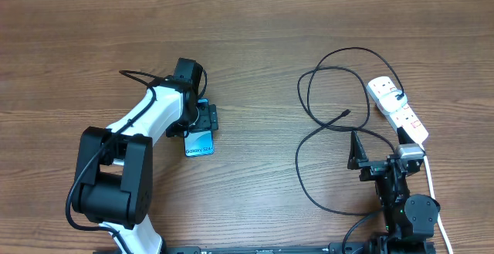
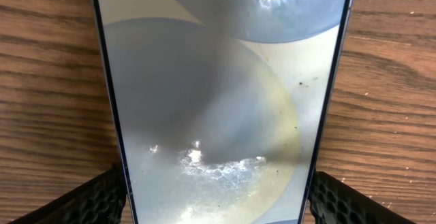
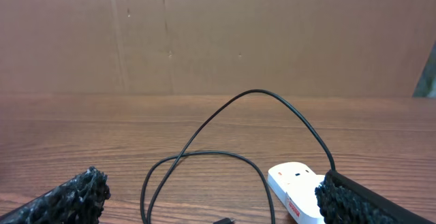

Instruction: Plug charger to phone and switch on socket

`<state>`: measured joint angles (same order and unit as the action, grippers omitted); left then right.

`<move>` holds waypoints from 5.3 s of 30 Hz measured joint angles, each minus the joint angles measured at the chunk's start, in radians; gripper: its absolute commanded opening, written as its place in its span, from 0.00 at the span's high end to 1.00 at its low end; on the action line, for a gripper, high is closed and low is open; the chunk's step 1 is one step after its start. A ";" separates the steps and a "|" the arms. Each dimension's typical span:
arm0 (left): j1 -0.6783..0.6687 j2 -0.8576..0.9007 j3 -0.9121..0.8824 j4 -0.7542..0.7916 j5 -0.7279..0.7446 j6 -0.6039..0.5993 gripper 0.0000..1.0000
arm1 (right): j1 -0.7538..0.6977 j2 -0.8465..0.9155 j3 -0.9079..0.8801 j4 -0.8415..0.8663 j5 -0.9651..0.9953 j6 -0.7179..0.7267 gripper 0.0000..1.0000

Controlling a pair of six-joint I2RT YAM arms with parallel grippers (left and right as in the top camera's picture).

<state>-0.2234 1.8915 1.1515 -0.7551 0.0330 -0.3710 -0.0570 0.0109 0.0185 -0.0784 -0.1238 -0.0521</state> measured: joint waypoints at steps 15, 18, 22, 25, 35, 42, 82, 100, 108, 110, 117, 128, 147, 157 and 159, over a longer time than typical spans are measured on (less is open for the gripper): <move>-0.038 0.033 0.015 -0.012 -0.060 0.000 0.15 | 0.000 0.000 0.000 0.000 0.000 0.000 0.00; -0.038 0.033 0.015 -0.012 -0.059 -0.001 0.16 | 0.000 0.000 0.000 0.000 0.000 0.000 0.00; -0.038 0.033 0.015 -0.013 -0.058 0.000 0.20 | 0.000 0.000 0.000 0.000 0.000 0.000 0.00; -0.039 0.033 0.017 -0.015 -0.058 0.000 0.24 | 0.000 0.000 0.000 0.000 0.000 0.000 0.00; -0.039 0.036 0.024 -0.041 -0.052 0.000 0.36 | 0.000 0.000 0.000 0.000 0.000 0.000 0.00; -0.039 0.058 0.060 -0.162 -0.018 0.000 0.41 | 0.000 0.000 0.000 0.000 0.000 0.000 0.00; -0.039 0.175 0.381 -0.560 0.545 0.112 0.50 | 0.000 0.000 0.000 0.000 0.000 -0.001 0.00; -0.038 0.175 0.383 -0.623 1.252 0.217 0.51 | 0.000 0.000 0.000 0.000 0.000 0.000 0.00; -0.023 0.175 0.383 -0.637 1.400 0.217 0.55 | 0.000 0.000 0.000 0.000 0.000 0.000 0.00; -0.019 0.175 0.383 -0.637 1.428 0.218 0.55 | 0.000 0.000 0.000 0.000 0.000 0.000 0.00; -0.014 0.175 0.383 -0.637 1.479 0.217 0.55 | 0.000 0.000 0.000 0.000 0.000 0.000 0.00; 0.014 0.175 0.383 -0.636 1.486 0.215 0.54 | 0.000 0.000 0.000 0.000 0.000 0.000 0.00; 0.014 0.175 0.383 -0.659 1.492 0.214 0.55 | 0.000 0.000 0.000 0.027 -0.026 0.008 0.00; 0.014 0.175 0.383 -0.659 1.493 0.214 0.55 | 0.000 0.000 0.000 0.021 -0.619 0.532 0.00; 0.014 0.175 0.383 -0.659 1.493 0.214 0.55 | 0.000 0.000 0.000 0.021 -0.699 0.610 0.00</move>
<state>-0.2092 2.0666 1.5345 -1.4139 1.5265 -0.1574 -0.0570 0.0113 0.0185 -0.0570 -0.8227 0.5583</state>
